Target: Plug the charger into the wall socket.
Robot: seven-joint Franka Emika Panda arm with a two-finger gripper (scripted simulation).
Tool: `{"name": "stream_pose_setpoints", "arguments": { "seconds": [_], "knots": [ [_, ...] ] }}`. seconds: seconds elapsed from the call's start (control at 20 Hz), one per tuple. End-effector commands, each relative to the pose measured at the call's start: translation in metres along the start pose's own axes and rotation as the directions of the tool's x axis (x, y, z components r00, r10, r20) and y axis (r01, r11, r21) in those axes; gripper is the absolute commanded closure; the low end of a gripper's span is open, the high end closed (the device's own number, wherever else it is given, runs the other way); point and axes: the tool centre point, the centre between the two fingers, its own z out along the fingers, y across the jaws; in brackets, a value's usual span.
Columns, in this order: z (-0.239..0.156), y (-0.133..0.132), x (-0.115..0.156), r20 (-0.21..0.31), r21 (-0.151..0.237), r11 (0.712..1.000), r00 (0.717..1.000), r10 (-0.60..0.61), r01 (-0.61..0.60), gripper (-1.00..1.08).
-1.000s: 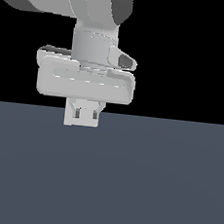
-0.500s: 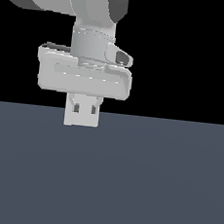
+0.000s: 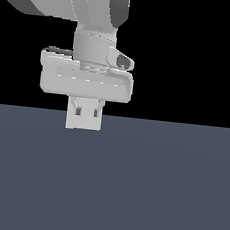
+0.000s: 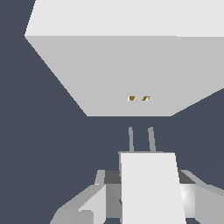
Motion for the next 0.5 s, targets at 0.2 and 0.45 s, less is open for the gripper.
{"name": "stream_pose_setpoints", "arguments": {
  "seconds": [0.2, 0.45],
  "knots": [
    [0.007, 0.0, 0.022, 0.0, 0.0, 1.0, 1.0, 0.0, 0.0, 1.08],
    [0.011, 0.0, 0.034, 0.0, 0.0, 1.0, 1.0, 0.0, 0.0, 1.08]
  ]
}}
